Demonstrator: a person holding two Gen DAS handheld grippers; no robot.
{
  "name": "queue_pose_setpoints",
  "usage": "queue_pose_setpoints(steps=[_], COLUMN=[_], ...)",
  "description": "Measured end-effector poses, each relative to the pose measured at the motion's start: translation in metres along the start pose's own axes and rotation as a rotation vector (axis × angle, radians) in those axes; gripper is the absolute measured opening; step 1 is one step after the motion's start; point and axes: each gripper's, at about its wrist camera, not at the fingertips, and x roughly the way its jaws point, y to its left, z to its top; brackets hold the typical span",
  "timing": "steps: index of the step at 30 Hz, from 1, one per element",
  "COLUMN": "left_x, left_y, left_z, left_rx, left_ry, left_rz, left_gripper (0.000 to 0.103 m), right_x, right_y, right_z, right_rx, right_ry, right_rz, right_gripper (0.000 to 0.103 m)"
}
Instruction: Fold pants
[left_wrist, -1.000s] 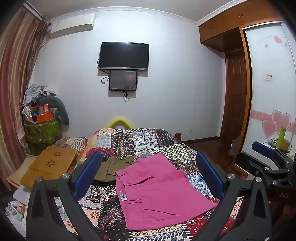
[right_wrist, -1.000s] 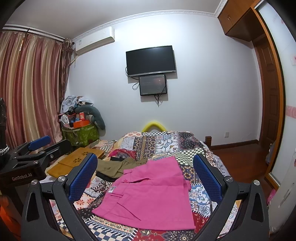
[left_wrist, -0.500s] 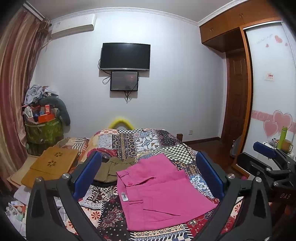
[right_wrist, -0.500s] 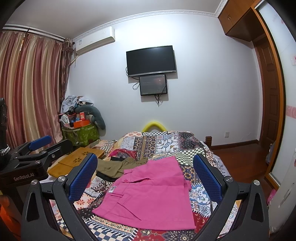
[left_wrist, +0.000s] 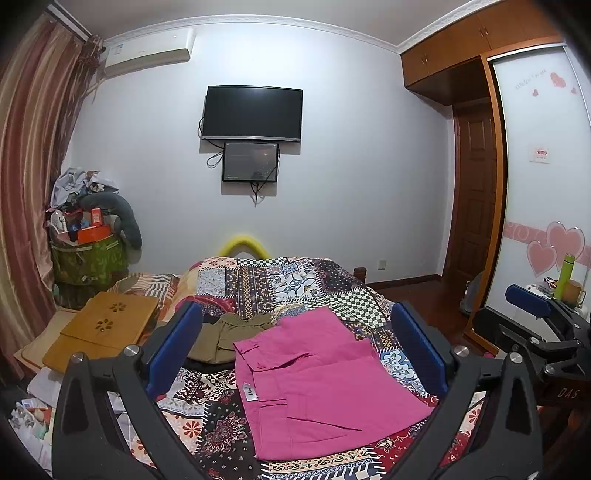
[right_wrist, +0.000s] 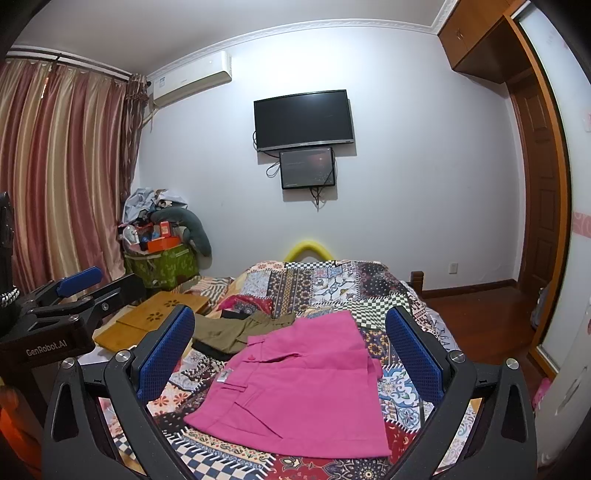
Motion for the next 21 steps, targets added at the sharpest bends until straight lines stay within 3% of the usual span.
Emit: queue_pose_setpoints(steps=[21], left_x=[0.004], left_y=[-0.0007], left_z=[0.0022], left_rx=[0.008], left_ry=[0.01], left_rz=[0.0], left_gripper=[0.103], right_x=[0.0059], right_y=[-0.0027], right_z=[-0.0024], right_rx=[0.007], right_ry=[0.014], right_rz=[-0.002], right_gripper=[0.103])
